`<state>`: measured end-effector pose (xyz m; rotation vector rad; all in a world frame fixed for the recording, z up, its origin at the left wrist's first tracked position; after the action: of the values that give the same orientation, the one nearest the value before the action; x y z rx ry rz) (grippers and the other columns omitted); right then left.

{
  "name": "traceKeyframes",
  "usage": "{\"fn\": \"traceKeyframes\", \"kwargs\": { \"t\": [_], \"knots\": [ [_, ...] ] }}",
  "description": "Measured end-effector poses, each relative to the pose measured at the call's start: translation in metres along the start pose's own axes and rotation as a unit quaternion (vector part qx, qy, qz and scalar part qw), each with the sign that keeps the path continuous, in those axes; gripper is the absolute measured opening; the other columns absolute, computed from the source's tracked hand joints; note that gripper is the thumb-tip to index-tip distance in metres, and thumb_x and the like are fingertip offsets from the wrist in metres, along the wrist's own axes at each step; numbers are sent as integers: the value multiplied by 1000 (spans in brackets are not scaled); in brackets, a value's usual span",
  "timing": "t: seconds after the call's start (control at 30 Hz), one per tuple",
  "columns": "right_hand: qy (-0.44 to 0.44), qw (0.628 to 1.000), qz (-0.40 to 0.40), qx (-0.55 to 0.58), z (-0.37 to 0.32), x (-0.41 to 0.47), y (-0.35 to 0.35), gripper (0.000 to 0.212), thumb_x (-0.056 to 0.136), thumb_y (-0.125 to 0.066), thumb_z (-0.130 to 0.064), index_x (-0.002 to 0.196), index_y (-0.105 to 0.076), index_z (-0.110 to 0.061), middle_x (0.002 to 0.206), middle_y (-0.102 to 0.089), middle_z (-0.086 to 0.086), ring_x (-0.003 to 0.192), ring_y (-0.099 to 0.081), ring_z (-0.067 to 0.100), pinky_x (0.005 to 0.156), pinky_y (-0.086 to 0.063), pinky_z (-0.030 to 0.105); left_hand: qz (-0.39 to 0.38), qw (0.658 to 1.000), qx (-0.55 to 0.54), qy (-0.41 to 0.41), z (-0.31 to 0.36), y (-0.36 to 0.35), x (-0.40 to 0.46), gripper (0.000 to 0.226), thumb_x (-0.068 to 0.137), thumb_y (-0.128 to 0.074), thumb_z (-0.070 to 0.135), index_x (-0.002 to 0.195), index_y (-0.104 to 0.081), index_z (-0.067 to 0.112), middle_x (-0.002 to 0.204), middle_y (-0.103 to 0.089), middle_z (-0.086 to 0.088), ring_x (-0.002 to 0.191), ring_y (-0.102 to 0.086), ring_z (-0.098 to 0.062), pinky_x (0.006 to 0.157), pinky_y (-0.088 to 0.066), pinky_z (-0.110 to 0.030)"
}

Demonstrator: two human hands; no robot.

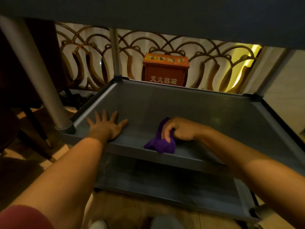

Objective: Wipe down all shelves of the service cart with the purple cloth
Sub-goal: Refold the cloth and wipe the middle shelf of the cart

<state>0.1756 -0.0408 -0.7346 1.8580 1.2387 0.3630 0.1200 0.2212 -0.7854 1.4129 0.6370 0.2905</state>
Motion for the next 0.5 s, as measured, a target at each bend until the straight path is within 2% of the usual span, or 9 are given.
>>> {"fn": "traceKeyframes", "kwargs": {
  "t": [0.07, 0.13, 0.2, 0.27, 0.33, 0.4, 0.43, 0.5],
  "knots": [
    [-3, 1000, -16, -15, 10, -25, 4, 47, 63, -48, 13, 62, -66, -30, 97, -74, 11, 97, -67, 21, 95, -47, 28, 3, 1000, -1, -3, 1, 1, -5, 88, 82, -11, 88, 156, 6, 44, 168, 12, -5, 152, 13, -37, 117, 8, -66],
    [-23, 999, -30, -30, 20, -50, 11, 40, 59, -46, 4, 59, -65, -31, 97, -74, 14, 97, -67, 25, 96, -48, 30, 8, 1000, -1, -7, 1, 1, -6, 89, 81, -11, 89, 156, 5, 44, 168, 11, -6, 152, 12, -37, 117, 7, -66],
    [-59, 995, -54, -64, 34, -71, 18, 48, 64, -48, 9, 57, -66, -35, 97, -75, 12, 99, -68, 29, 100, -49, 40, 10, 1000, -2, -13, 2, 1, -8, 89, 81, -12, 88, 157, 3, 43, 168, 8, -6, 152, 11, -38, 117, 6, -67],
    [-93, 992, -53, -73, 44, -78, 27, 52, 69, -47, 9, 56, -69, -36, 96, -76, 4, 99, -69, 26, 98, -50, 40, 14, 1000, -10, -15, 4, 3, -10, 88, 84, -17, 86, 158, -2, 41, 168, 6, -8, 153, 9, -38, 117, 3, -68],
    [-112, 993, 38, -19, 46, -67, 50, 52, 74, -47, 6, 60, -73, -37, 93, -75, -11, 98, -68, 11, 96, -48, 29, 40, 999, -22, -28, 22, 10, -9, 85, 88, -25, 81, 159, -7, 36, 168, 6, -10, 152, 9, -38, 117, 1, -68],
    [-111, 977, 179, 13, 42, -42, 72, 54, 81, -50, 12, 69, -76, -34, 99, -71, -21, 106, -64, 2, 95, -44, 19, 33, 996, -51, -60, 52, 12, -14, 81, 91, -30, 76, 158, -10, 36, 168, 6, -8, 152, 10, -38, 117, 1, -69],
    [-117, 966, 231, 1, 43, -30, 79, 52, 84, -53, 12, 77, -77, -34, 109, -69, -18, 113, -61, 5, 96, -42, 17, 15, 995, -59, -77, 71, 10, -17, 78, 92, -30, 74, 158, -9, 39, 168, 6, -7, 152, 10, -38, 116, 2, -70],
    [-134, 953, 266, -49, 51, -4, 81, 42, 90, -57, 7, 99, -76, -30, 132, -64, -6, 126, -55, 14, 100, -35, 21, -24, 995, -46, -89, 93, 4, -19, 75, 92, -28, 75, 157, -7, 44, 168, 6, -4, 152, 11, -39, 113, 3, -74]
  ]
}}
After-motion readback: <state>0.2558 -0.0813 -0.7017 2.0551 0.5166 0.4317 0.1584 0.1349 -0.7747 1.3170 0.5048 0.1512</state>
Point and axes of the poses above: each hand's wrist, its own x-axis towards the middle knuckle, its own y-axis out of the back of the hand, z = x × y, the point moved 7 cm from there along x, towards the middle knuckle
